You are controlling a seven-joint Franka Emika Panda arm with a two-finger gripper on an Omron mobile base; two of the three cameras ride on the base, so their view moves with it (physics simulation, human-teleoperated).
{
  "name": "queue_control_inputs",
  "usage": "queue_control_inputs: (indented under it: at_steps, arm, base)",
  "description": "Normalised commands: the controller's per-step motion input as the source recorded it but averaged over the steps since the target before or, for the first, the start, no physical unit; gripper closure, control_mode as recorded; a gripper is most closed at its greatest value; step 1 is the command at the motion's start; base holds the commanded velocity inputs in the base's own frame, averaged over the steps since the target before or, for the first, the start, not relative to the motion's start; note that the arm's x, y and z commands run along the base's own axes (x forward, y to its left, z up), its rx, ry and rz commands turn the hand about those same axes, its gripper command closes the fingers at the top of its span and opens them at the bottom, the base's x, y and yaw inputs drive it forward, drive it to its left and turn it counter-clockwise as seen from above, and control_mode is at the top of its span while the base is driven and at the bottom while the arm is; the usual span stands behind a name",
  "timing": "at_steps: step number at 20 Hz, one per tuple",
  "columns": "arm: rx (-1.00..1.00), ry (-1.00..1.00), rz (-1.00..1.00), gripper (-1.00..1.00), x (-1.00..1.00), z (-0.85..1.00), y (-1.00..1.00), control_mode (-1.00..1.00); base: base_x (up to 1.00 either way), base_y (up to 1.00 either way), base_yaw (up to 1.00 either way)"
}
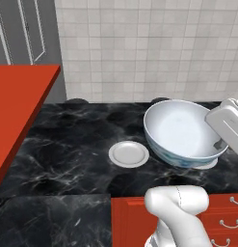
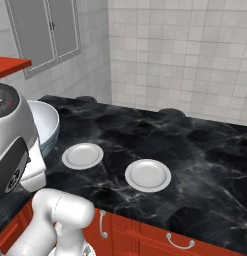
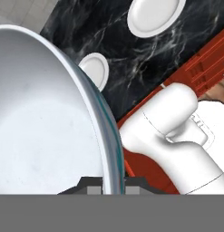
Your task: Move the bowls from the cabinet to the plates on the dining table.
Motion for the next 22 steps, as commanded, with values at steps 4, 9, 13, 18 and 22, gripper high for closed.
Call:
queue_control_inputs:
  at_steps: [4, 9, 13, 18, 22]
  arm:
    - [0.00, 0.00, 0.00, 1.00, 0.00, 0.00, 0.00, 1.00]
    - [0.00, 0.01, -0.02, 1.00, 0.21, 0.00, 0.00, -1.00]
    - [0.00, 0.08, -0.06, 1.00, 0.86, 0.00, 0.00, -1.00]
    - [0.00, 0.09, -0.04, 1.00, 0.86, 0.00, 0.00, -1.00]
    - [0.00, 0.06, -0.02, 1.00, 0.79, -0.01, 0.00, -1.00]
  base:
    - [0.00, 0.00, 0.00]
    - [0.00, 0.00, 0.00]
    - [0.00, 0.00, 0.00]
    - [0.00, 0.00, 0.00]
    - [0.00, 0.00, 0.00]
